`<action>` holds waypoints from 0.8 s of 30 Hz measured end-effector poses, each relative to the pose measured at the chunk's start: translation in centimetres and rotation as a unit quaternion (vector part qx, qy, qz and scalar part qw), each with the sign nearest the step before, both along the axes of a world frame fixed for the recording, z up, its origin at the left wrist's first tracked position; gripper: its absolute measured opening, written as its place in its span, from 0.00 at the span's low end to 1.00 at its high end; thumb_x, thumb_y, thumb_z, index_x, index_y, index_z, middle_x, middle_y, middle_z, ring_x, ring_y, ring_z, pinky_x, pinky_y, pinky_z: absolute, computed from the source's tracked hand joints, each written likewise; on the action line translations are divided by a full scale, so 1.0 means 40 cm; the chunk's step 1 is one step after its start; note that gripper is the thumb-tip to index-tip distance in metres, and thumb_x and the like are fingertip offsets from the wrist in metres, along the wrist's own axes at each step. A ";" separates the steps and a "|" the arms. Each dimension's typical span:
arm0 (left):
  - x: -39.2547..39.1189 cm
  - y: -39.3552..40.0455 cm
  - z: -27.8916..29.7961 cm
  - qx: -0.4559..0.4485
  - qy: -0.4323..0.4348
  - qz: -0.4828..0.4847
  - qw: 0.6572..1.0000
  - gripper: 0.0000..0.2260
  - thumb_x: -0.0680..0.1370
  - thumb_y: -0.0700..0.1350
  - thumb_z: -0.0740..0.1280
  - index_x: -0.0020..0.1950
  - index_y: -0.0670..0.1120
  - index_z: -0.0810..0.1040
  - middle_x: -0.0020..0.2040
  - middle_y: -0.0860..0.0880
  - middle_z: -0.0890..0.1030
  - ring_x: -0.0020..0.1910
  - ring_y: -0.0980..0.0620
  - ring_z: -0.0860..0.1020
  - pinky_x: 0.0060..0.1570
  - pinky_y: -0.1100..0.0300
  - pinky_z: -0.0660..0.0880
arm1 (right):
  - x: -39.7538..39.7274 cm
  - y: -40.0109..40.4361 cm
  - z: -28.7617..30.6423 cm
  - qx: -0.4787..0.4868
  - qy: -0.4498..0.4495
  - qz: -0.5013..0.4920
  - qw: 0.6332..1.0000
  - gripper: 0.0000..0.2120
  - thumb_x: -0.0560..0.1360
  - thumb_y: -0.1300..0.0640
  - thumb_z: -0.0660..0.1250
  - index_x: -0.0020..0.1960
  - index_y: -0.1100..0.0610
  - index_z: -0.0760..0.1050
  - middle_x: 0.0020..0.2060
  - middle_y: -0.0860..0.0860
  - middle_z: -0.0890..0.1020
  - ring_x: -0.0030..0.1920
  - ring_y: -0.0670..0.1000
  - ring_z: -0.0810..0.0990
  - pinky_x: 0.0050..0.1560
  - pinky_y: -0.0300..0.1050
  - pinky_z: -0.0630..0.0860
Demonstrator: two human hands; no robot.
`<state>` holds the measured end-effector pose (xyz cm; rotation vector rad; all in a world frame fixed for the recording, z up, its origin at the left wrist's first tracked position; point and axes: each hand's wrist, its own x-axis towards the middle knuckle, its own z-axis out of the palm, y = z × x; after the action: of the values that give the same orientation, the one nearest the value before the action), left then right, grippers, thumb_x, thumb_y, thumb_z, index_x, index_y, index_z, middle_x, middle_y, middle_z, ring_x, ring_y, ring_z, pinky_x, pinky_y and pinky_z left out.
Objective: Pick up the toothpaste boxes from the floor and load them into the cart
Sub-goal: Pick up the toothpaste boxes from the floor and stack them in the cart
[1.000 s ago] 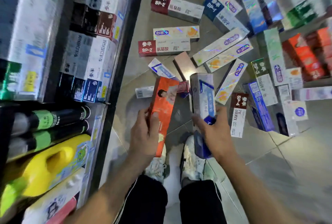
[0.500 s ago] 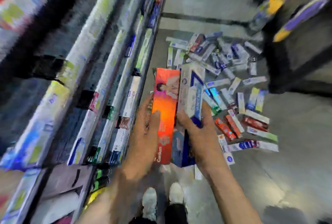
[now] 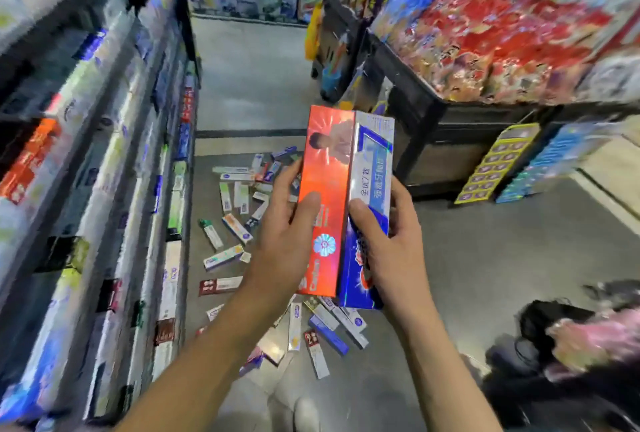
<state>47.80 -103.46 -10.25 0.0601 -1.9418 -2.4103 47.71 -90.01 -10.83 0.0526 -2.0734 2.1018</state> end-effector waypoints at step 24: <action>0.895 1.057 -0.119 -0.021 -0.055 -0.538 0.841 0.28 0.72 0.38 0.75 0.69 0.51 0.71 0.54 0.49 0.86 0.48 0.54 0.84 0.42 0.61 0.80 | 1.213 0.905 -0.086 -0.060 -0.033 -0.515 0.854 0.26 0.69 0.61 0.77 0.63 0.55 0.71 0.44 0.38 0.85 0.45 0.40 0.83 0.45 0.35 0.78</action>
<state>83.59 -61.17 -14.99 -1.2504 -2.4888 -2.9260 96.24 -53.82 -14.29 -0.9368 -1.4183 1.4997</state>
